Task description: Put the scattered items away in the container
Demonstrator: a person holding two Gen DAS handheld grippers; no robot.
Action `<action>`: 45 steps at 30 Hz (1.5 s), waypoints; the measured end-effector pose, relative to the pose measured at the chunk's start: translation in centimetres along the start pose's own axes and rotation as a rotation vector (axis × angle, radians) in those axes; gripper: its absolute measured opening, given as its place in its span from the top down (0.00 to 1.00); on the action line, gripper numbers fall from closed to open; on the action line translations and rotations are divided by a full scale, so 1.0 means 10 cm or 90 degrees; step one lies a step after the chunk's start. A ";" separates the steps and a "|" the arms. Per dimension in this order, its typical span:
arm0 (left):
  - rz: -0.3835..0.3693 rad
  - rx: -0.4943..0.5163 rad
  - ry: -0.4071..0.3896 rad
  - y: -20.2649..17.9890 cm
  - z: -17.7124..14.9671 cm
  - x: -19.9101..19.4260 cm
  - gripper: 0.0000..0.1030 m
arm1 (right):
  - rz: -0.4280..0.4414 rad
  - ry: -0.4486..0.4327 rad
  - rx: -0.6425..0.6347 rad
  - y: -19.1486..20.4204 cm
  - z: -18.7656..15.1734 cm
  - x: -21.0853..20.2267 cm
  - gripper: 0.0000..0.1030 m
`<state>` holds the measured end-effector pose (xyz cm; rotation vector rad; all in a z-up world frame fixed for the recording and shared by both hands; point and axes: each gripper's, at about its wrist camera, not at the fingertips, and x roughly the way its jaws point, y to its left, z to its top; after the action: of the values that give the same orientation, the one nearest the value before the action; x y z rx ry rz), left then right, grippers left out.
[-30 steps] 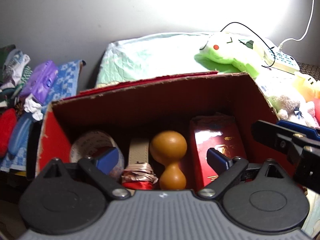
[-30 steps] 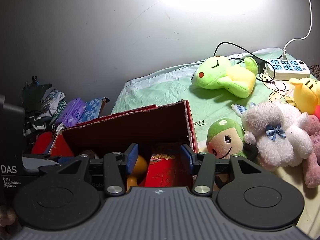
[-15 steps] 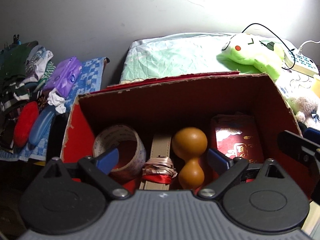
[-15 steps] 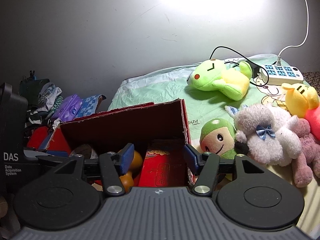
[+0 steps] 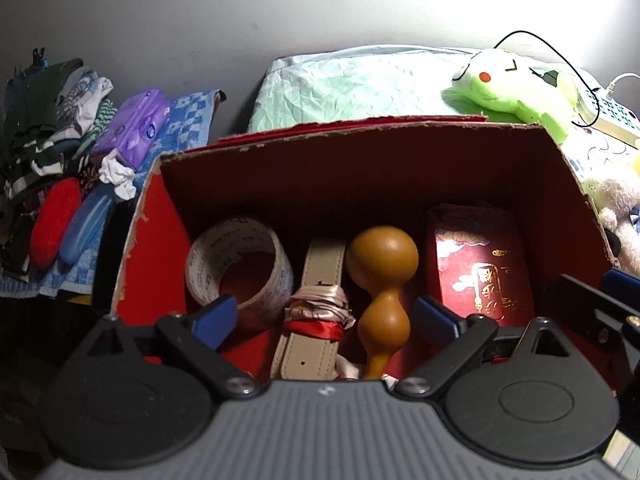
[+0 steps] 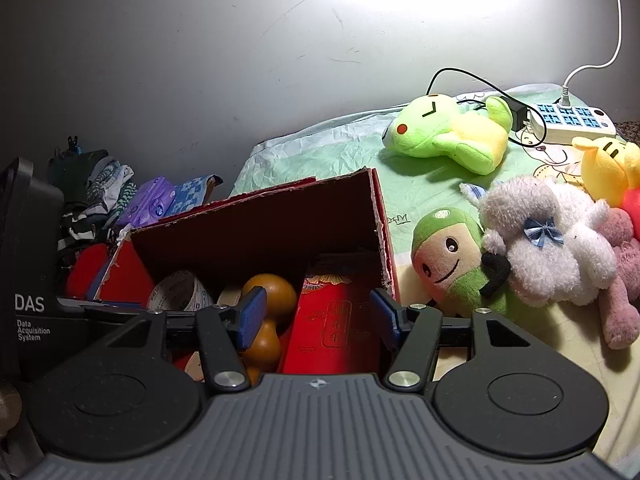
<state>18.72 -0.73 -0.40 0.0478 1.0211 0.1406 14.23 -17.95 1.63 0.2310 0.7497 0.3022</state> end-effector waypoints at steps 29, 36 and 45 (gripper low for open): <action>0.066 -0.029 -0.074 -0.94 0.16 -0.61 0.01 | 0.110 -0.017 -0.004 -1.12 0.31 -0.36 0.43; 0.081 -0.003 -0.132 -1.48 0.14 -0.87 0.01 | 0.089 0.002 0.010 -1.58 0.30 -0.47 0.42; 0.048 0.037 -0.126 -2.06 0.05 -0.96 0.00 | 0.017 0.006 0.025 -2.04 0.35 -0.65 0.41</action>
<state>16.14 -22.42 5.77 0.1509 0.8252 0.1708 15.96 -39.56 1.86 0.2769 0.7634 0.3138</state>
